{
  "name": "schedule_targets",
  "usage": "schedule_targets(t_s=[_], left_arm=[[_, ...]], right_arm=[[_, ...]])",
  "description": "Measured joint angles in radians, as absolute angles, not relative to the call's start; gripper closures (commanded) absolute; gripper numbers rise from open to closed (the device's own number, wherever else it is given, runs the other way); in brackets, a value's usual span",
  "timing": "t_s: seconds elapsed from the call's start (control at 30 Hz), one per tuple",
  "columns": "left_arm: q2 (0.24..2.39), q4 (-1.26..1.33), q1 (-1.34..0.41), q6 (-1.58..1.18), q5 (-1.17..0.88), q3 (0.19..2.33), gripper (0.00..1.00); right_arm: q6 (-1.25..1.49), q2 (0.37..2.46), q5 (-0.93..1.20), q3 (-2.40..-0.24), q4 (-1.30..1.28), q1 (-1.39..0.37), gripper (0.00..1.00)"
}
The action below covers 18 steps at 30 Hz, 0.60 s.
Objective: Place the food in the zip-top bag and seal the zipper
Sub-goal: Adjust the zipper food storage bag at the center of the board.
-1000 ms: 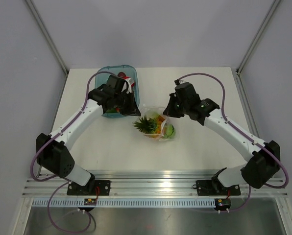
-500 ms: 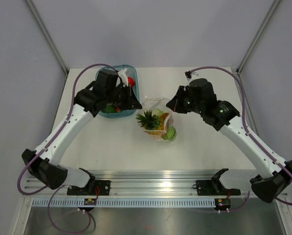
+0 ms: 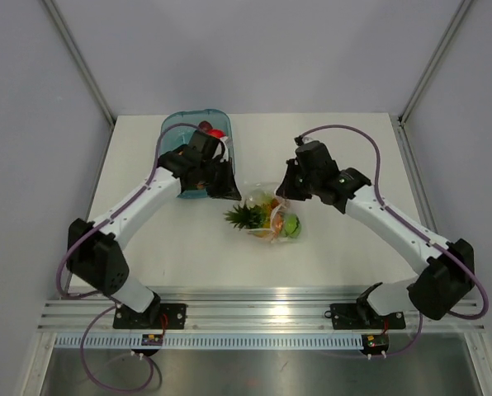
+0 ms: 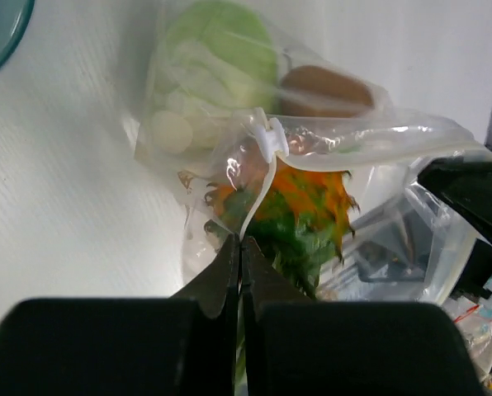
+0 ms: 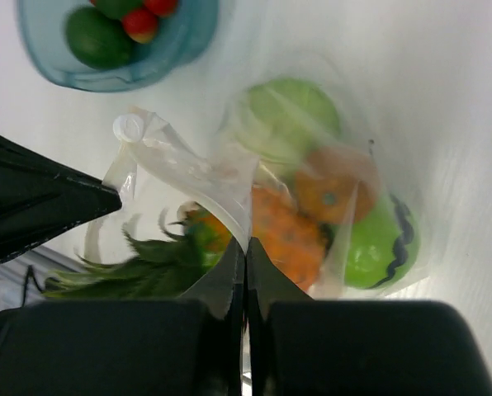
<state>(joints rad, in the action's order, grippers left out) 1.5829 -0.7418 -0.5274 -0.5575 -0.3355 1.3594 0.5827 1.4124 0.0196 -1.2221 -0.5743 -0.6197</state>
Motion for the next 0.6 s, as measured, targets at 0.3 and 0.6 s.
schedule_targets(t_s=[0.3,0.6], left_arm=[[1.265,-0.669,-0.537,-0.586,-0.372,1.429,1.0],[1.406,-0.662,-0.554,-0.618,-0.405,1.33,1.0]], right_arm=[[0.579,1.221,-0.001,-1.29,-0.539,-0.621,1.0],[0.575,1.365,-0.039,-1.266,-0.588,-0.622,0.85]])
